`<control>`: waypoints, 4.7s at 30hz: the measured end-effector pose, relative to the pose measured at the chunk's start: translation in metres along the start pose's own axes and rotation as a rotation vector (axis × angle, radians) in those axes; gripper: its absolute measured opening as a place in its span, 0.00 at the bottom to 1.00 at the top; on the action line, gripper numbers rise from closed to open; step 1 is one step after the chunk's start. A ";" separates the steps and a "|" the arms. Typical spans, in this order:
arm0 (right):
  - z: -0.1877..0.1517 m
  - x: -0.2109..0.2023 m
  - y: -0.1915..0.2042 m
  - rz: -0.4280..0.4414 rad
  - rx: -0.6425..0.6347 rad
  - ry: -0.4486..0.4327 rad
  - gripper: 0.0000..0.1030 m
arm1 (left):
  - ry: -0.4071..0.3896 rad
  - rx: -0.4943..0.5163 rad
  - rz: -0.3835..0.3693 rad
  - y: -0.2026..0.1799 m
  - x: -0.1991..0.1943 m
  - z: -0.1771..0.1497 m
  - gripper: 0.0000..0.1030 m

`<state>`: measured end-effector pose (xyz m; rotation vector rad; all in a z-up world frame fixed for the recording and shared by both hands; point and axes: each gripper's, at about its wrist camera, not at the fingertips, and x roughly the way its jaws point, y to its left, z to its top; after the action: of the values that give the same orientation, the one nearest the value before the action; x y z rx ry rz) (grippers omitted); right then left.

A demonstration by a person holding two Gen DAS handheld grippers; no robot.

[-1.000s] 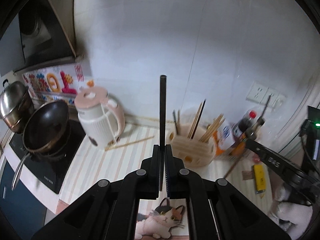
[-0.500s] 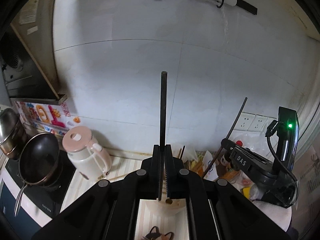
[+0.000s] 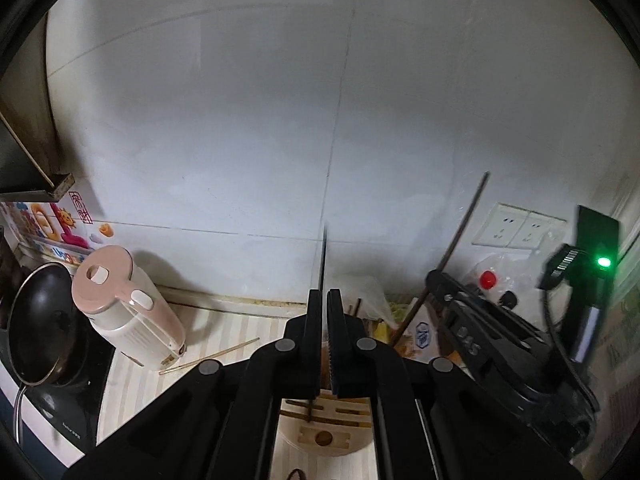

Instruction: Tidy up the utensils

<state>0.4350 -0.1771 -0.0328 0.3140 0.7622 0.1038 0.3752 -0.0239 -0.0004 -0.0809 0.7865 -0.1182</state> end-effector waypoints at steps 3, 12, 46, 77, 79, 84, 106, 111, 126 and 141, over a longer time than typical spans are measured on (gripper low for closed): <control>-0.005 0.005 0.002 -0.006 -0.016 -0.031 0.05 | 0.023 -0.016 0.007 0.008 0.013 -0.003 0.01; -0.025 0.025 -0.002 -0.010 -0.028 0.003 0.05 | 0.102 -0.052 0.040 0.027 0.036 -0.022 0.06; -0.115 -0.084 -0.011 -0.209 -0.244 0.068 0.97 | 0.045 -0.059 0.318 0.031 -0.047 -0.124 0.99; -0.229 -0.365 0.045 -0.292 -0.167 -0.137 1.00 | -0.043 0.018 0.202 0.020 -0.256 -0.217 1.00; -0.228 -0.365 0.045 -0.285 -0.166 -0.124 1.00 | -0.039 0.019 0.202 0.019 -0.256 -0.216 1.00; -0.217 -0.361 0.042 -0.278 -0.176 -0.117 1.00 | -0.043 0.013 0.209 0.015 -0.255 -0.211 0.99; -0.200 -0.341 0.037 -0.267 -0.204 -0.096 1.00 | -0.049 0.007 0.239 0.008 -0.244 -0.201 1.00; -0.202 -0.337 0.038 -0.270 -0.212 -0.085 1.00 | -0.050 0.008 0.243 0.010 -0.244 -0.201 1.00; -0.202 -0.340 0.037 -0.273 -0.212 -0.083 1.00 | -0.061 0.022 0.238 0.008 -0.247 -0.200 1.00; -0.204 -0.341 0.038 -0.276 -0.215 -0.082 1.00 | -0.062 0.019 0.233 0.009 -0.248 -0.200 1.00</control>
<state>0.0489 -0.1613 0.0662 0.0066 0.6995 -0.0872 0.0606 0.0136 0.0316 0.0255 0.7271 0.0974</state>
